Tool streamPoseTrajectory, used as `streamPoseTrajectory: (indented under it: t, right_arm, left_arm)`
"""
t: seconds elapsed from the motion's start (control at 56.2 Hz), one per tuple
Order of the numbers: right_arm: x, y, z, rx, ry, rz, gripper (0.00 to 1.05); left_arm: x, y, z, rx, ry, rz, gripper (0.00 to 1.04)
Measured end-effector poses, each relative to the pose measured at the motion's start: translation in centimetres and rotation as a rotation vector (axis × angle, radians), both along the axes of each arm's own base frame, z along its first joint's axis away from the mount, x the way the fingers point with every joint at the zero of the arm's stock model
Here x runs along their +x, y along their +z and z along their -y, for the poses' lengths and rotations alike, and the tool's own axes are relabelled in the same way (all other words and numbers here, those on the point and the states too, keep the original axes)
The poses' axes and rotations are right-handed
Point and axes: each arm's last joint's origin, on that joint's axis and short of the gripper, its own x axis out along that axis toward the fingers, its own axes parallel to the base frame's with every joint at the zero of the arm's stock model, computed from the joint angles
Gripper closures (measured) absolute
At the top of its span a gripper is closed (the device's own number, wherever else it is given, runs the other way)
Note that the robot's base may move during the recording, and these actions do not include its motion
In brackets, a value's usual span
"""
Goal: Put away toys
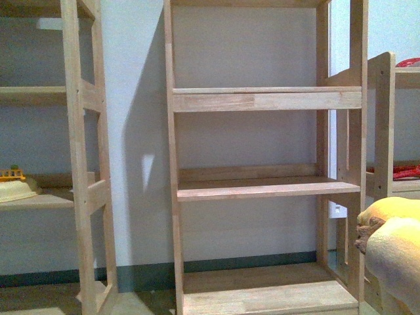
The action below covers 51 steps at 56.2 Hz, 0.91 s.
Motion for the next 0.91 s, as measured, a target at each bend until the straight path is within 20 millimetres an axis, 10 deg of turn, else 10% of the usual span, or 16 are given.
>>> streamPoseTrajectory:
  t: [0.908]
  right_arm:
    - [0.00,0.00,-0.01,-0.003,0.000,0.000,0.87]
  left_arm:
    - [0.00,0.00,-0.01,0.000,0.000,0.000,0.06]
